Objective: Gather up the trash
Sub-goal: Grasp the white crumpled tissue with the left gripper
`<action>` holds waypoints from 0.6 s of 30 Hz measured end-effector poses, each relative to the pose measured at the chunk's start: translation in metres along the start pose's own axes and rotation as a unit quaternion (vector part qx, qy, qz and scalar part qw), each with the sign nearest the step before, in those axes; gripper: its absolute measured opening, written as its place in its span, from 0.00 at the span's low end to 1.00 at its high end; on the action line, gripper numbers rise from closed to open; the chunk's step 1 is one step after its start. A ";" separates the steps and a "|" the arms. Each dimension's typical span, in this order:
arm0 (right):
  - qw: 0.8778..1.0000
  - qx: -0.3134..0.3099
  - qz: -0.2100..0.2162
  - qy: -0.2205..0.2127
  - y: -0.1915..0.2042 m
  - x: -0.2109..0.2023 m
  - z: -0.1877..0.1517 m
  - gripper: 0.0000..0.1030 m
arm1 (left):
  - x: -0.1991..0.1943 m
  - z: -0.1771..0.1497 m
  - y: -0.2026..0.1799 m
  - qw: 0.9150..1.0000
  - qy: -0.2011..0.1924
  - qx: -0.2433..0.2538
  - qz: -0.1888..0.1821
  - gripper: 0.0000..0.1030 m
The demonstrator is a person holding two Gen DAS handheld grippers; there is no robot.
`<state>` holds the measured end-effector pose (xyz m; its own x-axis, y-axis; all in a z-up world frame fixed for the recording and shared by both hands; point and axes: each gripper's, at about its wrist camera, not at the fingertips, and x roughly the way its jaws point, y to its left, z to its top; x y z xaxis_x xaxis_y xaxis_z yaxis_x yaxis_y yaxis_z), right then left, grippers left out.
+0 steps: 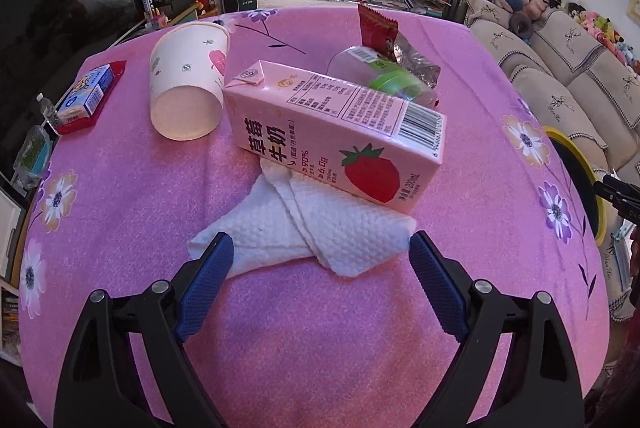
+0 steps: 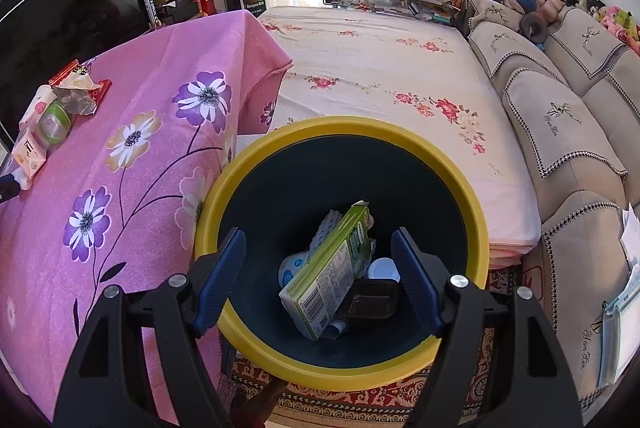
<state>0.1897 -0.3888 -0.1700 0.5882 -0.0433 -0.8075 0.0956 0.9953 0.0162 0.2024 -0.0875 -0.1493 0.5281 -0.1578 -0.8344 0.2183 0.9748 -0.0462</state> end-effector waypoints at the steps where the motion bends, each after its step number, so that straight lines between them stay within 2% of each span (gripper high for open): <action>1: 1.000 0.000 0.000 0.001 0.000 0.001 0.000 0.69 | 0.004 0.000 0.000 1.000 0.003 0.004 0.000 0.82; 3: 1.000 -0.001 0.001 0.003 0.000 0.003 0.000 0.69 | 0.009 0.002 0.000 1.000 0.005 0.010 0.004 0.78; 5: 1.000 -0.002 0.003 0.004 0.001 0.004 0.000 0.69 | 0.009 0.003 -0.001 1.000 -0.004 0.019 0.004 0.61; 6: 1.000 -0.003 0.004 0.005 0.000 0.004 0.000 0.69 | 0.009 0.003 -0.001 1.000 -0.007 0.023 0.008 0.57; 7: 1.000 -0.004 0.004 0.006 0.001 0.005 0.000 0.69 | 0.008 0.004 0.000 1.000 -0.010 0.022 0.008 0.46; 8: 1.000 -0.005 0.005 0.007 0.002 0.006 0.000 0.69 | 0.007 0.004 0.003 1.000 -0.013 0.019 0.004 0.31; 9: 1.000 -0.005 0.006 0.007 0.003 0.006 0.000 0.69 | 0.005 0.004 0.005 1.000 -0.015 0.016 -0.002 0.23; 10: 1.000 -0.006 0.007 0.007 0.004 0.007 0.000 0.69 | 0.003 0.004 0.007 1.000 -0.017 0.013 -0.010 0.11; 12: 1.000 -0.008 0.009 0.007 0.007 0.007 0.001 0.69 | -0.002 0.004 0.010 0.999 -0.031 0.010 -0.014 0.09; 18: 1.000 -0.011 0.012 0.007 0.012 0.004 -0.001 0.69 | -0.036 0.006 0.004 0.995 -0.093 0.027 0.011 0.07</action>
<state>0.1923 -0.3769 -0.1735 0.5797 -0.0181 -0.8147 0.0631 0.9978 0.0227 0.1892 -0.0790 -0.1163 0.6743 -0.1682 -0.7191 0.2460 0.9693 0.0039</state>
